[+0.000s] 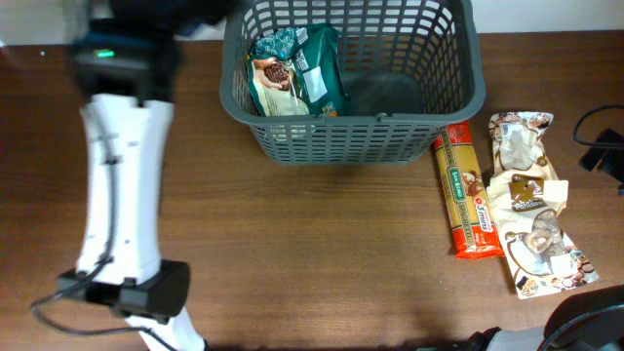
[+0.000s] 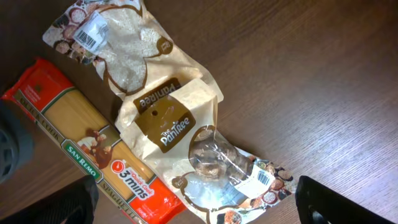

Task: Pack container
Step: 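Grasp the Kleenex tissue packs with the left gripper and lift, then place the tissue packs into the grey basket and release, then move the left gripper down onto the mint-green toilet-tissue pack and grasp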

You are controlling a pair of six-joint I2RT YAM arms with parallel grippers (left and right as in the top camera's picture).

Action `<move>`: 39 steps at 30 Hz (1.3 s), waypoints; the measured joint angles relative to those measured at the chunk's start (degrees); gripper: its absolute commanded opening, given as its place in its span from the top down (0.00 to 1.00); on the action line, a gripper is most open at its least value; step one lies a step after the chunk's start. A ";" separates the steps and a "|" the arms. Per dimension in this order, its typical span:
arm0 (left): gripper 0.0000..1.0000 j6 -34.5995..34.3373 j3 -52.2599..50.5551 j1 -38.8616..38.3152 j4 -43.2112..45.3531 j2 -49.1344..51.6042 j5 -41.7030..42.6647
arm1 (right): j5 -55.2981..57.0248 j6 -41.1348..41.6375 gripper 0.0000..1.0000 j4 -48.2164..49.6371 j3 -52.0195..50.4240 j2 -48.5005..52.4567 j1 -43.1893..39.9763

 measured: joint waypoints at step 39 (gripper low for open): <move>0.11 -35.28 20.55 24.11 -29.05 5.64 -7.61 | -0.48 0.04 0.01 -2.60 0.00 0.00 0.00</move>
